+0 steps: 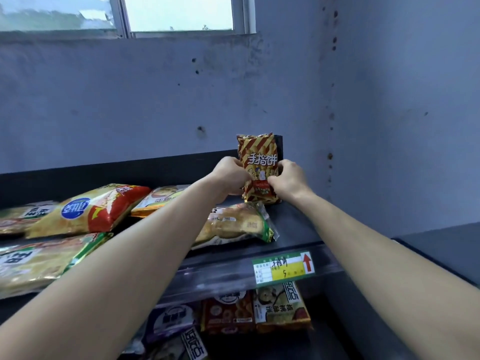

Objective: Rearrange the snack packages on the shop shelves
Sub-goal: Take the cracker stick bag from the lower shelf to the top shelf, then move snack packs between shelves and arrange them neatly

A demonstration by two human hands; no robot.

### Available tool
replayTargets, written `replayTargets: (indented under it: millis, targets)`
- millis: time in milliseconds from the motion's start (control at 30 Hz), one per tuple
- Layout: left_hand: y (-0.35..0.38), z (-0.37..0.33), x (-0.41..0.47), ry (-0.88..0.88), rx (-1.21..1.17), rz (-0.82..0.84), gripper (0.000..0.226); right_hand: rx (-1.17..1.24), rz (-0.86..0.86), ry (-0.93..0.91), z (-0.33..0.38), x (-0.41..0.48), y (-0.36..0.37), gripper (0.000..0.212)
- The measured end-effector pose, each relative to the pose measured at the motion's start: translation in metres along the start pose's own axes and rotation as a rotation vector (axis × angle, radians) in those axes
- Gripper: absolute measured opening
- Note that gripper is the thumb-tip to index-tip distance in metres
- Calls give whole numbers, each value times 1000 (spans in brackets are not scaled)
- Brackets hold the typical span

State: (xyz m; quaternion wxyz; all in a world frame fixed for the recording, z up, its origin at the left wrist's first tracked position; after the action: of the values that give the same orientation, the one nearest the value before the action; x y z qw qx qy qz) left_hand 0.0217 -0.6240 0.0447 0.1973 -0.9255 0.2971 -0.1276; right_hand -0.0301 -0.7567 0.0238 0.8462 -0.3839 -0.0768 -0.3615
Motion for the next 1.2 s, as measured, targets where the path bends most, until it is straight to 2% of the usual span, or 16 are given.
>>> replayTargets:
  millis: [133,267,467,633,867,1200]
  targets:
    - [-4,-5,-30,104,-3,-14,32,33,-40,-94,21,-33,-6,31]
    - [-8,-9,-75,202,-13,16,24,44,-73,-155,42,-74,-7,17]
    - [-24,6,-144,275,71,17,15,30,-97,-180,62,-143,-4,18]
    - [-48,40,-192,218,60,98,12,39,-36,-205,80,-200,9,17]
    - [-91,99,-260,121,143,277,14,34,169,-270,113,-265,66,19]
    - [-160,196,-309,-121,196,106,20,-11,507,-258,140,-312,179,22]
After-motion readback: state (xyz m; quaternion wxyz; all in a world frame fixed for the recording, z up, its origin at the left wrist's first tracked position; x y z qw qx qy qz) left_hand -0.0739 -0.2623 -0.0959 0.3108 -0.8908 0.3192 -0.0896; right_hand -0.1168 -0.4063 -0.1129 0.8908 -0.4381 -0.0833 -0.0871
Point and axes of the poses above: each hand's wrist, its own x-axis towards the middle knuckle, its own y-axis out of the palm, z = x × y, the point moved 5 cm from there along x, towards the middle knuckle, and after that the axes turned 6 degrees about z, right-handed, at the moved point
